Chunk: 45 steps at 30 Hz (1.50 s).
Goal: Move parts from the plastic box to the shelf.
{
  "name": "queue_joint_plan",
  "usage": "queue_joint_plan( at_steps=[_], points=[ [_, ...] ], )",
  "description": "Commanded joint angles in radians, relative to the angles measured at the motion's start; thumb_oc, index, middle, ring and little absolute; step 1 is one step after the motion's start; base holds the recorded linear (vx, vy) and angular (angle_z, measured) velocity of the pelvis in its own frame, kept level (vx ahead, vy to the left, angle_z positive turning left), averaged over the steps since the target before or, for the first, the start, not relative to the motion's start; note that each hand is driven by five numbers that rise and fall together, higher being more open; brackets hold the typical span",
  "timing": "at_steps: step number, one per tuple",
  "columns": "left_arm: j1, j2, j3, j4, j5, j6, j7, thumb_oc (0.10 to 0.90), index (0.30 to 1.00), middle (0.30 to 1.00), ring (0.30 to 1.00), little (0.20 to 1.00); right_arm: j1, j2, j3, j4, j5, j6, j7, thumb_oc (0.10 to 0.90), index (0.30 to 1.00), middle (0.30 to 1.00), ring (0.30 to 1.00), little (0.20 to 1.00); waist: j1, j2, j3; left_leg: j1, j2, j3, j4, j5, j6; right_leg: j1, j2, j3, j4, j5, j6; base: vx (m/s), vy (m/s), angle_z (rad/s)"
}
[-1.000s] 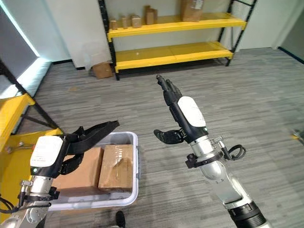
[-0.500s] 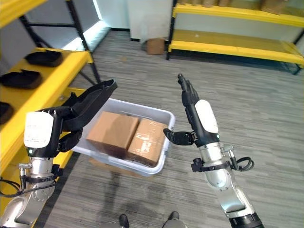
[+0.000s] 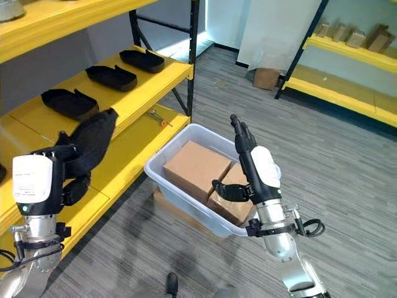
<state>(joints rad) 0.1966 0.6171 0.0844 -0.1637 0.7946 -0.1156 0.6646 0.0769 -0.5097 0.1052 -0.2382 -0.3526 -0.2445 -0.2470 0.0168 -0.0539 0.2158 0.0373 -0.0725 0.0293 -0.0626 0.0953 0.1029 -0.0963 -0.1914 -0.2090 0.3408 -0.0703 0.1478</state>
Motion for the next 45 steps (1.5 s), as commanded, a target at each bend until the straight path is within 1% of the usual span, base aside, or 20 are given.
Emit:
queue_joint_plan(
  at_steps=[1, 3, 7, 13, 16, 17, 19, 20, 21, 22, 23, 24, 26, 27, 29, 31, 40, 41, 42, 45],
  points=[
    [-0.144, 0.044, 0.038, -0.104, 0.009, -0.031, 0.072, 0.4, 0.3, 0.3, 0.3, 0.3, -0.113, -0.029, -0.053, -0.066, 0.025, -0.082, -0.032, 0.9, 1.0, 1.0, 1.0, 1.0, -0.042, -0.003, -0.099, 0.021, 0.012, -0.025, -0.003, -0.073, -0.052, 0.035, 0.153, 0.016, -0.134, 0.06, -0.061, -0.02, 0.035, 0.26],
    [-0.155, 0.042, 0.031, -0.099, 0.007, -0.036, 0.066, 0.4, 0.3, 0.3, 0.3, 0.3, -0.122, -0.036, -0.052, -0.069, 0.024, -0.087, -0.037, 0.9, 1.0, 1.0, 1.0, 1.0, -0.048, -0.015, -0.118, 0.008, 0.006, -0.037, -0.003, -0.074, -0.057, 0.051, 0.195, 0.09, -0.179, 0.05, -0.066, 0.0, -0.034, 0.43],
    [-0.144, 0.034, 0.031, -0.097, 0.006, -0.042, 0.052, 0.4, 0.3, 0.3, 0.3, 0.3, -0.149, -0.035, -0.035, -0.077, 0.033, -0.09, -0.036, 0.9, 1.0, 1.0, 1.0, 1.0, -0.035, -0.025, -0.133, -0.016, 0.003, -0.037, 0.001, -0.057, -0.066, 0.077, 0.193, 0.114, -0.289, 0.097, -0.073, -0.02, -0.071, 0.11],
    [-0.14, 0.026, 0.026, -0.112, -0.021, -0.061, 0.038, 0.4, 0.3, 0.3, 0.3, 0.3, -0.164, -0.054, -0.037, -0.1, 0.05, -0.097, -0.042, 0.9, 1.0, 1.0, 1.0, 1.0, -0.035, -0.021, -0.111, -0.067, 0.007, -0.02, 0.132, -0.103, -0.092, 0.113, 0.167, 0.069, -0.34, 0.115, -0.074, -0.02, -0.019, 0.13],
    [-0.163, 0.024, 0.017, -0.12, -0.042, -0.073, 0.03, 0.4, 0.3, 0.3, 0.3, 0.3, -0.163, -0.072, -0.051, -0.105, 0.05, -0.091, -0.049, 0.9, 1.0, 1.0, 1.0, 1.0, -0.06, -0.035, -0.086, -0.086, 0.05, 0.064, 0.236, -0.17, -0.096, 0.092, 0.13, 0.034, -0.318, 0.125, -0.073, -0.14, 0.05, 0.78],
    [-0.161, 0.029, 0.025, -0.125, -0.054, -0.085, 0.038, 0.4, 0.3, 0.3, 0.3, 0.3, -0.149, -0.073, -0.057, -0.114, 0.059, -0.095, -0.051, 0.9, 1.0, 1.0, 1.0, 1.0, -0.075, -0.048, -0.08, -0.073, 0.112, 0.107, 0.3, -0.21, -0.104, 0.08, 0.102, 0.022, -0.309, 0.129, -0.073, -0.14, 0.106, 0.83],
    [-0.163, 0.031, 0.028, -0.129, -0.069, -0.092, 0.044, 0.4, 0.3, 0.3, 0.3, 0.3, -0.119, -0.077, -0.073, -0.127, 0.076, -0.101, -0.049, 0.9, 1.0, 1.0, 1.0, 1.0, -0.094, -0.054, -0.088, -0.057, 0.221, 0.151, 0.318, -0.181, -0.116, 0.069, 0.068, -0.001, -0.298, 0.127, -0.07, -0.12, 0.129, 0.55],
    [-0.161, 0.031, 0.026, -0.13, -0.071, -0.092, 0.044, 0.4, 0.3, 0.3, 0.3, 0.3, -0.111, -0.077, -0.077, -0.132, 0.078, -0.101, -0.047, 0.9, 1.0, 1.0, 1.0, 1.0, -0.096, -0.05, -0.091, -0.059, 0.228, 0.146, 0.317, -0.18, -0.123, 0.068, 0.075, -0.007, -0.293, 0.122, -0.073, -0.08, 0.242, 0.54],
    [-0.169, 0.034, 0.026, -0.13, -0.085, -0.094, 0.051, 0.4, 0.3, 0.3, 0.3, 0.3, -0.08, -0.074, -0.093, -0.136, 0.094, -0.103, -0.056, 0.9, 1.0, 1.0, 1.0, 1.0, -0.12, -0.037, -0.105, -0.029, 0.369, 0.209, 0.287, -0.088, -0.157, 0.058, 0.035, -0.047, -0.279, 0.114, -0.06, -0.01, 0.13, 0.65],
    [-0.166, 0.032, 0.023, -0.13, -0.087, -0.094, 0.051, 0.4, 0.3, 0.3, 0.3, 0.3, -0.072, -0.076, -0.096, -0.14, 0.096, -0.103, -0.055, 0.9, 1.0, 1.0, 1.0, 1.0, -0.125, -0.025, -0.108, -0.013, 0.385, 0.2, 0.259, -0.074, -0.174, 0.064, 0.052, -0.058, -0.272, 0.099, -0.066, -0.01, 0.298, 0.75],
    [-0.177, 0.035, 0.011, -0.134, -0.099, -0.101, 0.057, 0.4, 0.3, 0.3, 0.3, 0.3, -0.051, -0.074, -0.1, -0.138, 0.106, -0.106, -0.063, 0.9, 1.0, 1.0, 1.0, 1.0, -0.134, -0.005, -0.117, -0.009, 0.458, 0.204, 0.213, 0.022, -0.211, 0.064, 0.029, -0.079, -0.263, 0.094, -0.052, 0.03, 0.169, 0.86],
    [-0.179, 0.035, 0.007, -0.135, -0.107, -0.106, 0.053, 0.4, 0.3, 0.3, 0.3, 0.3, -0.039, -0.077, -0.108, -0.134, 0.107, -0.101, -0.065, 0.9, 1.0, 1.0, 1.0, 1.0, -0.132, 0.009, -0.122, -0.006, 0.472, 0.178, 0.182, 0.067, -0.227, 0.059, 0.021, -0.09, -0.259, 0.094, -0.047, -0.01, 0.213, 0.97],
    [-0.178, 0.034, 0.007, -0.135, -0.105, -0.103, 0.058, 0.4, 0.3, 0.3, 0.3, 0.3, -0.039, -0.078, -0.111, -0.128, 0.103, -0.096, -0.071, 0.9, 1.0, 1.0, 1.0, 1.0, -0.126, 0.029, -0.126, 0.007, 0.437, 0.116, 0.142, 0.043, -0.23, 0.061, 0.016, -0.1, -0.251, 0.086, -0.042, 0.06, 0.185, 0.64],
    [-0.19, 0.028, 0.011, -0.141, -0.098, -0.095, 0.058, 0.4, 0.3, 0.3, 0.3, 0.3, -0.036, -0.082, -0.129, -0.129, 0.086, -0.095, -0.078, 0.9, 1.0, 1.0, 1.0, 1.0, -0.126, 0.041, -0.133, 0.023, 0.402, 0.119, 0.092, -0.021, -0.244, 0.082, -0.017, -0.114, -0.24, 0.095, -0.029, 0.09, 0.318, 0.25],
    [-0.204, 0.036, 0.008, -0.155, -0.091, -0.1, 0.053, 0.4, 0.3, 0.3, 0.3, 0.3, -0.031, -0.072, -0.134, -0.132, 0.082, -0.091, -0.077, 0.9, 1.0, 1.0, 1.0, 1.0, -0.123, 0.04, -0.131, 0.028, 0.367, 0.116, 0.081, -0.036, -0.239, 0.087, -0.043, -0.119, -0.246, 0.119, -0.023, 0.05, 0.307, 0.82],
    [-0.228, 0.062, 0.03, -0.184, -0.069, -0.093, 0.066, 0.4, 0.3, 0.3, 0.3, 0.3, -0.048, -0.039, -0.115, -0.112, 0.07, -0.078, -0.081, 0.9, 1.0, 1.0, 1.0, 1.0, -0.094, 0.027, -0.14, 0.048, 0.299, 0.115, 0.059, -0.083, -0.219, 0.108, -0.091, -0.122, -0.273, 0.163, 0.012, 0.04, 0.326, 0.69],
    [-0.208, 0.09, 0.112, -0.183, -0.026, -0.04, 0.121, 0.4, 0.3, 0.3, 0.3, 0.3, -0.114, -0.003, -0.04, -0.075, 0.013, -0.049, -0.06, 0.9, 1.0, 1.0, 1.0, 1.0, -0.043, -0.011, -0.145, 0.051, 0.143, 0.086, 0.051, -0.164, -0.145, 0.124, -0.219, -0.131, -0.319, 0.311, 0.087, 0.0, 0.218, 0.26],
    [-0.204, 0.089, 0.116, -0.186, -0.025, -0.04, 0.121, 0.4, 0.3, 0.3, 0.3, 0.3, -0.117, -0.002, -0.037, -0.074, 0.012, -0.049, -0.061, 0.9, 1.0, 1.0, 1.0, 1.0, -0.044, -0.015, -0.144, 0.048, 0.136, 0.089, 0.054, -0.16, -0.141, 0.121, -0.225, -0.128, -0.32, 0.318, 0.087, -0.01, 0.414, -0.11],
    [-0.176, 0.084, 0.14, -0.194, -0.007, -0.031, 0.129, 0.4, 0.3, 0.3, 0.3, 0.3, -0.123, 0.016, -0.028, -0.066, -0.009, -0.04, -0.06, 0.9, 1.0, 1.0, 1.0, 1.0, -0.027, -0.024, -0.135, 0.06, 0.085, 0.084, 0.05, -0.174, -0.107, 0.104, -0.274, -0.117, -0.289, 0.366, 0.092, -0.02, 0.35, -0.1],
    [-0.168, 0.086, 0.146, -0.199, -0.004, -0.026, 0.128, 0.4, 0.3, 0.3, 0.3, 0.3, -0.134, 0.028, -0.011, -0.061, -0.029, -0.029, -0.061, 0.9, 1.0, 1.0, 1.0, 1.0, -0.011, -0.019, -0.121, 0.082, 0.051, 0.08, 0.026, -0.171, -0.082, 0.088, -0.315, -0.126, -0.224, 0.418, 0.09, 0.0, 0.278, 0.04]
  ],
)
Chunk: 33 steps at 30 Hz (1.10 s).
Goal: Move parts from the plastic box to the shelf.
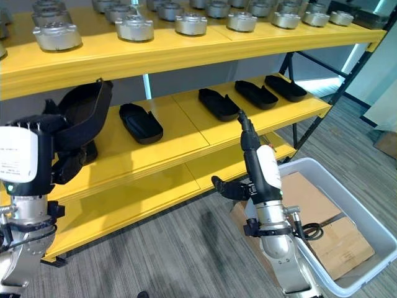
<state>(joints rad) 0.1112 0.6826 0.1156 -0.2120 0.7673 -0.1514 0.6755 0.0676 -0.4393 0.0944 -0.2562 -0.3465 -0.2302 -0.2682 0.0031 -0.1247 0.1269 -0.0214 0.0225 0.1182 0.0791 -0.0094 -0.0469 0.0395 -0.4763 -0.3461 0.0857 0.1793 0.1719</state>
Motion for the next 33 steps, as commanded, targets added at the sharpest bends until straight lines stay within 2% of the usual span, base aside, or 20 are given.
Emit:
queue_joint_plan(
  at_steps=[1, 3, 6, 7, 9, 10, 11, 13, 17, 18, 21, 22, 23, 25, 26, 27, 28, 29, 31, 33],
  points=[
    [-0.083, 0.02, 0.115, -0.151, 0.024, 0.01, 0.117, 0.4, 0.3, 0.3, 0.3, 0.3, -0.126, -0.042, 0.0, -0.041, -0.036, -0.044, -0.04, 0.9, 1.0, 1.0, 1.0, 1.0, 0.002, 0.052, -0.03, 0.144, -0.046, -0.009, -0.121, -0.063, 0.069, -0.05, -0.032, 0.012, 0.037, 0.166, 0.066, -0.03, 0.195, 0.05],
    [-0.076, 0.02, 0.121, -0.154, 0.025, 0.023, 0.116, 0.4, 0.3, 0.3, 0.3, 0.3, -0.132, -0.041, 0.012, -0.036, -0.038, -0.041, -0.033, 0.9, 1.0, 1.0, 1.0, 1.0, 0.012, 0.068, -0.013, 0.162, -0.047, -0.004, -0.134, -0.064, 0.088, -0.063, -0.017, -0.012, 0.122, 0.125, 0.05, -0.01, 0.203, -0.07],
    [-0.083, 0.015, 0.106, -0.135, 0.022, 0.021, 0.101, 0.4, 0.3, 0.3, 0.3, 0.3, -0.131, -0.046, 0.013, -0.024, -0.029, -0.047, -0.02, 0.9, 1.0, 1.0, 1.0, 1.0, -0.015, 0.085, -0.001, 0.161, -0.045, -0.02, -0.141, -0.041, 0.1, -0.123, 0.154, 0.08, 0.199, -0.017, -0.013, 0.04, 0.166, 0.03],
    [-0.084, 0.01, 0.085, -0.105, 0.018, 0.027, 0.084, 0.4, 0.3, 0.3, 0.3, 0.3, -0.132, -0.06, 0.011, -0.017, -0.01, -0.061, -0.011, 0.9, 1.0, 1.0, 1.0, 1.0, -0.034, 0.089, -0.002, 0.165, -0.059, -0.032, -0.151, -0.033, 0.11, -0.17, 0.316, 0.105, 0.211, -0.111, -0.051, 0.08, 0.156, 0.16],
    [-0.085, 0.009, 0.084, -0.099, 0.019, 0.029, 0.079, 0.4, 0.3, 0.3, 0.3, 0.3, -0.132, -0.063, 0.009, -0.016, -0.003, -0.065, -0.011, 0.9, 1.0, 1.0, 1.0, 1.0, -0.036, 0.089, -0.008, 0.156, -0.061, -0.036, -0.153, -0.027, 0.105, -0.181, 0.349, 0.104, 0.192, -0.12, -0.065, 0.05, 0.041, 0.08],
    [-0.092, 0.004, 0.072, -0.08, 0.019, 0.032, 0.072, 0.4, 0.3, 0.3, 0.3, 0.3, -0.146, -0.07, 0.012, -0.019, 0.004, -0.074, -0.02, 0.9, 1.0, 1.0, 1.0, 1.0, -0.049, 0.089, -0.012, 0.15, -0.067, -0.05, -0.149, -0.033, 0.099, -0.193, 0.402, 0.144, 0.131, -0.146, -0.076, 0.05, -0.064, 0.41],
    [-0.1, 0.001, 0.061, -0.061, 0.021, 0.034, 0.074, 0.4, 0.3, 0.3, 0.3, 0.3, -0.149, -0.073, 0.015, -0.021, 0.007, -0.079, -0.026, 0.9, 1.0, 1.0, 1.0, 1.0, -0.058, 0.082, -0.016, 0.132, -0.07, -0.064, -0.137, -0.034, 0.091, -0.171, 0.425, 0.194, 0.057, -0.138, -0.083, 0.06, -0.073, 0.76],
    [-0.073, -0.002, 0.057, -0.057, 0.037, 0.019, 0.048, 0.4, 0.3, 0.3, 0.3, 0.3, -0.146, -0.082, 0.014, -0.02, 0.013, -0.078, -0.017, 0.9, 1.0, 1.0, 1.0, 1.0, -0.045, 0.077, -0.038, 0.121, -0.068, -0.064, -0.131, -0.032, 0.083, -0.115, 0.435, 0.216, -0.018, -0.123, -0.084, 0.1, -0.125, 0.96],
    [-0.029, -0.019, 0.079, -0.06, 0.027, 0.018, 0.049, 0.4, 0.3, 0.3, 0.3, 0.3, -0.134, -0.088, -0.005, -0.017, 0.027, -0.078, -0.025, 0.9, 1.0, 1.0, 1.0, 1.0, -0.026, 0.083, -0.059, 0.113, -0.052, -0.049, -0.112, -0.037, 0.069, -0.065, 0.435, 0.177, -0.077, -0.115, -0.082, 0.11, -0.104, -0.07],
    [-0.034, -0.01, 0.08, -0.066, 0.028, 0.015, 0.052, 0.4, 0.3, 0.3, 0.3, 0.3, -0.133, -0.1, -0.009, -0.029, 0.032, -0.088, -0.029, 0.9, 1.0, 1.0, 1.0, 1.0, -0.019, 0.082, -0.035, 0.071, -0.056, -0.054, -0.026, -0.057, 0.059, -0.06, 0.422, 0.158, -0.082, -0.109, -0.087, 0.02, -0.084, 0.12],
    [-0.037, -0.014, 0.08, -0.069, 0.022, 0.013, 0.053, 0.4, 0.3, 0.3, 0.3, 0.3, -0.139, -0.114, -0.003, -0.032, 0.028, -0.09, -0.025, 0.9, 1.0, 1.0, 1.0, 1.0, -0.012, 0.079, -0.017, 0.032, -0.067, -0.062, 0.056, -0.076, 0.042, -0.057, 0.411, 0.154, -0.079, -0.108, -0.095, -0.03, -0.034, 0.25],
    [-0.035, -0.016, 0.088, -0.075, 0.022, 0.013, 0.055, 0.4, 0.3, 0.3, 0.3, 0.3, -0.143, -0.117, -0.004, -0.033, 0.029, -0.093, -0.025, 0.9, 1.0, 1.0, 1.0, 1.0, -0.009, 0.077, -0.007, 0.011, -0.052, -0.062, 0.103, -0.084, 0.028, -0.057, 0.406, 0.149, -0.075, -0.109, -0.099, -0.06, 0.003, 0.26],
    [-0.036, -0.018, 0.094, -0.077, 0.011, 0.005, 0.059, 0.4, 0.3, 0.3, 0.3, 0.3, -0.146, -0.121, -0.006, -0.035, 0.03, -0.093, -0.029, 0.9, 1.0, 1.0, 1.0, 1.0, -0.009, 0.069, 0.003, -0.007, -0.013, -0.055, 0.138, -0.081, 0.013, -0.061, 0.392, 0.145, -0.071, -0.106, -0.098, -0.07, 0.093, 0.1],
    [-0.038, -0.013, 0.12, -0.082, -0.001, 0.001, 0.089, 0.4, 0.3, 0.3, 0.3, 0.3, -0.148, -0.128, -0.013, -0.042, 0.026, -0.09, -0.046, 0.9, 1.0, 1.0, 1.0, 1.0, -0.015, 0.057, 0.005, 0.003, 0.136, -0.049, 0.087, -0.046, -0.008, -0.075, 0.345, 0.143, -0.067, -0.105, -0.074, -0.04, 0.163, 0.11],
    [-0.036, -0.012, 0.121, -0.081, -0.001, 0.001, 0.092, 0.4, 0.3, 0.3, 0.3, 0.3, -0.147, -0.127, -0.011, -0.043, 0.025, -0.09, -0.046, 0.9, 1.0, 1.0, 1.0, 1.0, -0.016, 0.06, 0.002, 0.012, 0.142, -0.048, 0.068, -0.037, -0.014, -0.076, 0.351, 0.142, -0.065, -0.107, -0.076, -0.05, 0.222, 0.19],
    [-0.053, -0.004, 0.119, -0.068, -0.015, 0.008, 0.106, 0.4, 0.3, 0.3, 0.3, 0.3, -0.137, -0.136, -0.022, -0.046, 0.024, -0.087, -0.067, 0.9, 1.0, 1.0, 1.0, 1.0, -0.035, 0.071, 0.0, 0.005, 0.268, -0.024, -0.011, 0.076, -0.048, -0.096, 0.321, 0.133, -0.054, -0.116, -0.058, -0.01, 0.319, 0.41],
    [-0.071, 0.008, 0.109, -0.059, -0.012, 0.019, 0.107, 0.4, 0.3, 0.3, 0.3, 0.3, -0.12, -0.151, -0.033, -0.048, 0.021, -0.089, -0.083, 0.9, 1.0, 1.0, 1.0, 1.0, -0.051, 0.095, -0.003, -0.002, 0.341, -0.009, -0.09, 0.183, -0.078, -0.11, 0.305, 0.13, -0.038, -0.128, -0.044, -0.03, 0.328, 0.48],
    [-0.075, 0.008, 0.105, -0.057, -0.012, 0.02, 0.108, 0.4, 0.3, 0.3, 0.3, 0.3, -0.118, -0.152, -0.035, -0.048, 0.021, -0.089, -0.085, 0.9, 1.0, 1.0, 1.0, 1.0, -0.052, 0.098, -0.004, -0.002, 0.343, -0.012, -0.1, 0.193, -0.081, -0.112, 0.308, 0.126, -0.035, -0.129, -0.045, 0.05, 0.274, 0.5],
    [-0.073, 0.002, 0.1, -0.048, -0.007, 0.017, 0.101, 0.4, 0.3, 0.3, 0.3, 0.3, -0.095, -0.151, -0.054, -0.039, 0.023, -0.086, -0.083, 0.9, 1.0, 1.0, 1.0, 1.0, -0.061, 0.137, -0.015, 0.039, 0.31, -0.027, -0.145, 0.152, -0.097, -0.112, 0.313, 0.125, -0.021, -0.139, -0.045, 0.09, 0.19, 0.13],
    [-0.068, -0.004, 0.104, -0.055, -0.017, 0.008, 0.1, 0.4, 0.3, 0.3, 0.3, 0.3, -0.083, -0.146, -0.071, -0.039, 0.026, -0.085, -0.093, 0.9, 1.0, 1.0, 1.0, 1.0, -0.063, 0.145, -0.014, 0.04, 0.284, -0.028, -0.127, 0.132, -0.098, -0.099, 0.298, 0.133, -0.02, -0.13, -0.045, 0.12, 0.181, 0.02]
  ],
)
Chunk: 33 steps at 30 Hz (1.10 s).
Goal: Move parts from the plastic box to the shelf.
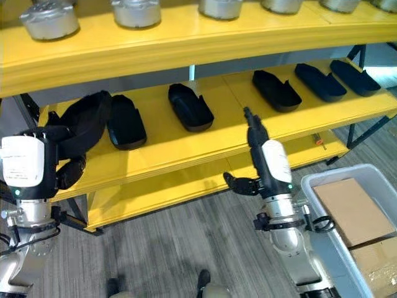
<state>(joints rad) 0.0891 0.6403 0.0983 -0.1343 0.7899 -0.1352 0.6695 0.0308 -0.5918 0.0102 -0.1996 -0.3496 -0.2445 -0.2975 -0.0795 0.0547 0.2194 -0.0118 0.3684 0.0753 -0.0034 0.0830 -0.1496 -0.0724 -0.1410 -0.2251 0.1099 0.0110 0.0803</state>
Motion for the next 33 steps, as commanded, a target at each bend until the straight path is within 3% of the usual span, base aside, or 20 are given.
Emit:
queue_joint_plan(
  at_steps=[1, 7, 14, 23, 33],
  points=[
    [-0.044, 0.04, 0.13, -0.137, -0.042, -0.01, 0.105, 0.4, 0.3, 0.3, 0.3, 0.3, -0.033, 0.016, 0.003, -0.096, 0.031, -0.068, -0.066, 0.9, 1.0, 1.0, 1.0, 1.0, 0.019, -0.036, -0.104, 0.032, -0.076, 0.024, -0.036, 0.024, 0.008, 0.021, -0.049, 0.014, -0.042, 0.041, 0.05, 0.11, 0.191, 0.18],
    [-0.032, 0.061, 0.159, -0.132, -0.041, 0.004, 0.107, 0.4, 0.3, 0.3, 0.3, 0.3, 0.014, 0.054, -0.021, -0.086, 0.005, -0.045, -0.058, 0.9, 1.0, 1.0, 1.0, 1.0, 0.029, -0.062, -0.091, 0.069, -0.155, 0.076, -0.024, -0.044, 0.034, 0.052, -0.116, 0.035, -0.058, 0.066, 0.093, 0.08, 0.157, -0.05],
    [-0.076, 0.092, 0.113, -0.079, -0.009, 0.033, 0.102, 0.4, 0.3, 0.3, 0.3, 0.3, 0.032, 0.057, -0.03, -0.08, -0.002, -0.039, -0.045, 0.9, 1.0, 1.0, 1.0, 1.0, 0.024, -0.092, -0.069, 0.038, -0.188, 0.075, 0.011, -0.071, 0.048, 0.056, -0.151, 0.018, -0.071, 0.08, 0.113, 0.03, 0.077, -0.01],
    [-0.12, 0.103, 0.015, 0.103, 0.032, 0.087, 0.061, 0.4, 0.3, 0.3, 0.3, 0.3, 0.016, 0.058, -0.015, -0.059, 0.005, -0.035, -0.031, 0.9, 1.0, 1.0, 1.0, 1.0, 0.016, -0.117, -0.068, 0.061, -0.189, 0.101, -0.025, -0.067, 0.05, 0.061, -0.149, 0.016, -0.103, 0.1, 0.124, 0.02, 0.015, -0.03],
    [-0.16, 0.133, -0.076, 0.266, 0.076, 0.131, 0.025, 0.4, 0.3, 0.3, 0.3, 0.3, -0.026, 0.058, 0.007, -0.05, 0.023, -0.045, -0.03, 0.9, 1.0, 1.0, 1.0, 1.0, 0.005, -0.144, -0.021, 0.058, -0.169, 0.122, -0.028, -0.056, 0.045, 0.026, -0.127, 0.035, -0.096, 0.102, 0.122, -0.01, -0.004, -0.02]
  ],
)
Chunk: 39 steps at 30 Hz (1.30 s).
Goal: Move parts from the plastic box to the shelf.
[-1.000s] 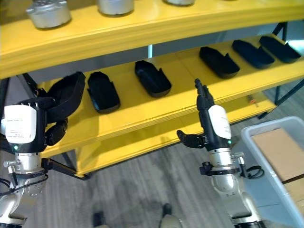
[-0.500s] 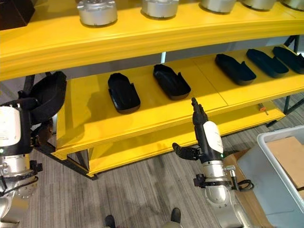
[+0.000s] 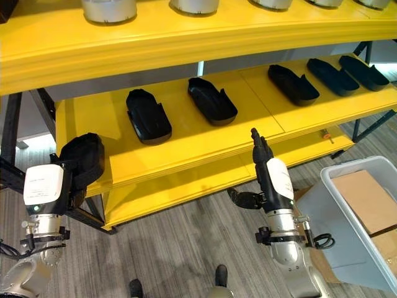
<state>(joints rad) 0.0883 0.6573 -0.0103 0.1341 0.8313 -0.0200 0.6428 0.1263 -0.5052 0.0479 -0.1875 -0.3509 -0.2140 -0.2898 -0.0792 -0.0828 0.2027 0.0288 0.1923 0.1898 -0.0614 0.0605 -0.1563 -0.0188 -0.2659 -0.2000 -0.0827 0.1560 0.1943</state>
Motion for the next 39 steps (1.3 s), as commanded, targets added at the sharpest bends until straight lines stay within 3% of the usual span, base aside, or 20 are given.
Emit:
queue_joint_plan(
  at_steps=[1, 8, 24, 39],
  points=[
    [-0.164, 0.116, 0.028, 0.012, 0.037, 0.023, 0.053, 0.4, 0.3, 0.3, 0.3, 0.3, -0.124, -0.03, -0.028, -0.062, 0.023, -0.077, -0.039, 0.9, 1.0, 1.0, 1.0, 1.0, 0.005, -0.009, 0.0, 0.018, 0.009, 0.009, 0.028, -0.032, 0.051, -0.03, 0.001, 0.012, 0.097, -0.043, 0.008, -0.03, -0.016, -0.03],
    [-0.166, 0.116, 0.027, 0.061, 0.049, 0.047, 0.048, 0.4, 0.3, 0.3, 0.3, 0.3, -0.142, -0.033, -0.012, -0.063, 0.024, -0.082, -0.034, 0.9, 1.0, 1.0, 1.0, 1.0, 0.006, -0.015, 0.021, 0.023, 0.018, 0.016, 0.02, -0.026, 0.048, -0.043, 0.012, 0.023, 0.102, -0.046, 0.004, -0.01, -0.011, -0.05],
    [-0.382, 0.214, -0.12, 0.333, 0.045, 0.088, 0.013, 0.4, 0.3, 0.3, 0.3, 0.3, -0.214, -0.054, 0.063, -0.053, 0.046, -0.103, -0.029, 0.9, 1.0, 1.0, 1.0, 1.0, -0.022, -0.041, 0.105, 0.005, 0.026, 0.048, 0.026, -0.017, 0.043, -0.102, 0.021, 0.06, 0.11, -0.022, 0.007, -0.04, -0.001, -0.07],
    [-0.484, 0.276, -0.162, 0.474, 0.002, 0.107, 0.001, 0.4, 0.3, 0.3, 0.3, 0.3, -0.193, -0.073, 0.078, -0.08, 0.057, -0.119, -0.02, 0.9, 1.0, 1.0, 1.0, 1.0, -0.027, -0.076, 0.112, -0.016, 0.018, 0.061, 0.035, -0.022, 0.043, -0.115, 0.014, 0.072, 0.085, 0.009, 0.018, 0.0, 0.0, -0.01]
  ],
)
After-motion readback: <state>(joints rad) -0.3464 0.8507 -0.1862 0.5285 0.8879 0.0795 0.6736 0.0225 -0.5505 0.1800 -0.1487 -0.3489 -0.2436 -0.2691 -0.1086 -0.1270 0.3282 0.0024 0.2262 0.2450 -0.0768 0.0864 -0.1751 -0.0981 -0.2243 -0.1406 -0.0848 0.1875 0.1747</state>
